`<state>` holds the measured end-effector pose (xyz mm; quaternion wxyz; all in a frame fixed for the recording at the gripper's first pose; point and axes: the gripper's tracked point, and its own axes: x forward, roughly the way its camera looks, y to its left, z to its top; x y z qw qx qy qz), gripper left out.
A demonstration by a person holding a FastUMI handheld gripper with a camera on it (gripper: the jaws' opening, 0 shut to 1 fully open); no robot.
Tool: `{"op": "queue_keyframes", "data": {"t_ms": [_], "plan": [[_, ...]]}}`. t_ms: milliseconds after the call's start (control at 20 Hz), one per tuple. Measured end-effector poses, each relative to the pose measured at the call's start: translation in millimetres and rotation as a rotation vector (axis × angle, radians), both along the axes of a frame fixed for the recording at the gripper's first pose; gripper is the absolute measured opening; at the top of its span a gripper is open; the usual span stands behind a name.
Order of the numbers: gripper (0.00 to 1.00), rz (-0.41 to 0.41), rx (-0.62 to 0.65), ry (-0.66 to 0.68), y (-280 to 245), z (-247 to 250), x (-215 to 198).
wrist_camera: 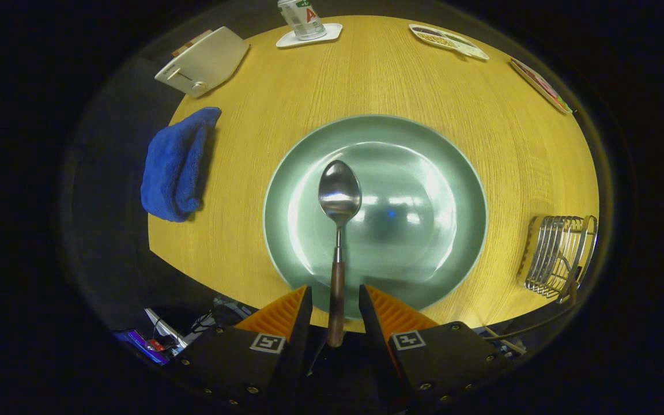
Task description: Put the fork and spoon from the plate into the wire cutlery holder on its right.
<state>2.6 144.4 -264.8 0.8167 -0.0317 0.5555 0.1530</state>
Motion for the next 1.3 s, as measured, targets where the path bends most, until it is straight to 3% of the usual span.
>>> {"op": "queue_keyframes", "data": {"t_ms": [100,250,350,450,600,650,900,1300], "plan": [[0.53,-0.004,-0.003,0.008,1.1,-7.9,3.5],[0.37,0.0,-0.025,0.009,-0.7,-16.2,5.2],[0.37,-0.007,-0.048,0.001,-6.3,-14.3,3.5],[0.1,0.015,0.007,0.0,3.1,-18.8,3.5],[0.1,0.025,0.05,-0.027,6.1,-15.0,-0.4],[0.03,0.025,0.058,-0.024,6.9,-19.0,-0.6],[0.03,0.023,0.117,-0.062,9.3,-5.5,-0.7],[0.03,-0.084,0.276,-0.092,-14.6,47.3,1.4]]}}
